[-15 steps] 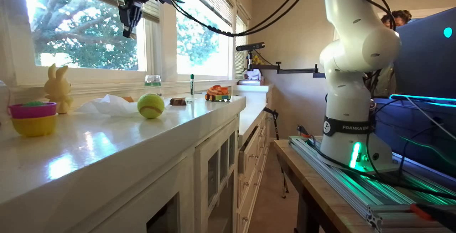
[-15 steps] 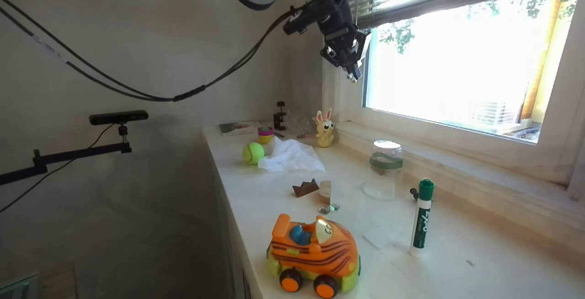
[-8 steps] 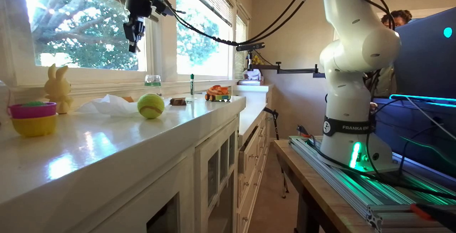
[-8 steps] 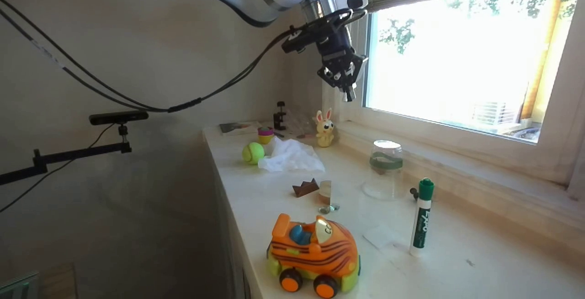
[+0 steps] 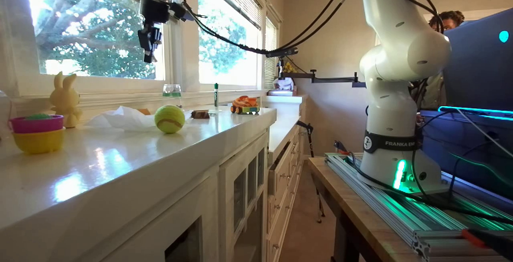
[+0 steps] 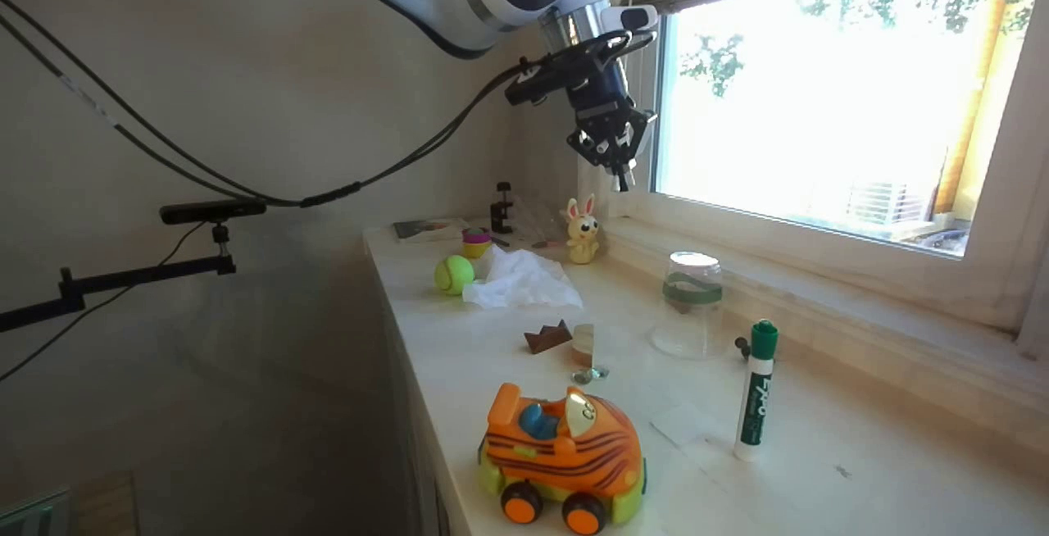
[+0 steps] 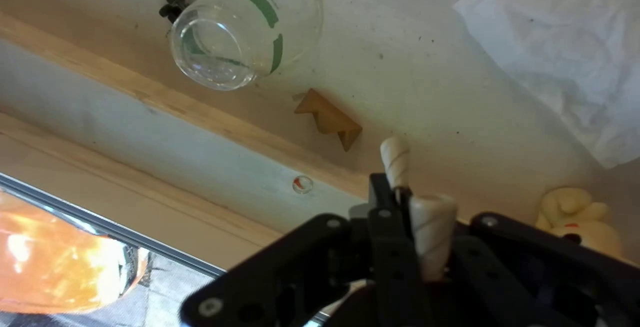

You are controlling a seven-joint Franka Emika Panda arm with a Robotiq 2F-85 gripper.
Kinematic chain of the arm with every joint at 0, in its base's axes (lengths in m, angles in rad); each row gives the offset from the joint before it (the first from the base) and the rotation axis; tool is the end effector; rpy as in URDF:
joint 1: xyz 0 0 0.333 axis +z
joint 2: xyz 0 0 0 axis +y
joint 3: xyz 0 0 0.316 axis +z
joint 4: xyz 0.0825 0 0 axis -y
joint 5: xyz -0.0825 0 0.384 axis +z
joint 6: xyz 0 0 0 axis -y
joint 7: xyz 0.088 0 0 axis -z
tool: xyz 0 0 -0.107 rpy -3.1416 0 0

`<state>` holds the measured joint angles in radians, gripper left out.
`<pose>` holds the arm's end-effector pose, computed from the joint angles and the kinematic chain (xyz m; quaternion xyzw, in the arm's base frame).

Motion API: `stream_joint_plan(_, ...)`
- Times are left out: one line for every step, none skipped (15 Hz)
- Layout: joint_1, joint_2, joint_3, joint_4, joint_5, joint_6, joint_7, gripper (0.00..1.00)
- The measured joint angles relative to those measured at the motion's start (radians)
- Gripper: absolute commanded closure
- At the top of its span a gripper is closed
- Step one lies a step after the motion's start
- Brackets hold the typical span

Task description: Open the blinds of the window

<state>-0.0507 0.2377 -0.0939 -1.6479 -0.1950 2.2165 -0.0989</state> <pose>0.6563 -0.0962 0.5090 0.9813 0.0256 0.1510 0.1162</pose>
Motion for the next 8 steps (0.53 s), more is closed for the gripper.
stream_joint_plan(0.000, 0.001, 0.000, 0.000, 0.000, 0.002, -0.004, 0.73)
stream_joint_plan(0.000, 0.001, 0.000, 0.000, -0.002, 0.006, -0.008, 0.72)
stream_joint_plan(0.000, 0.003, 0.000, 0.000, -0.005, 0.010, -0.010, 0.68)
stream_joint_plan(0.000, 0.005, 0.000, -0.002, -0.006, 0.010, -0.013, 0.60)
stream_joint_plan(0.000, 0.009, 0.000, -0.006, -0.007, 0.011, -0.016, 0.54)
stream_joint_plan(-0.001, 0.013, -0.001, -0.013, -0.009, 0.014, -0.018, 0.46)
stream_joint_plan(-0.001, 0.015, -0.001, -0.020, -0.012, 0.019, -0.020, 0.40)
stream_joint_plan(-0.001, 0.018, -0.001, -0.027, -0.015, 0.022, -0.021, 0.32)
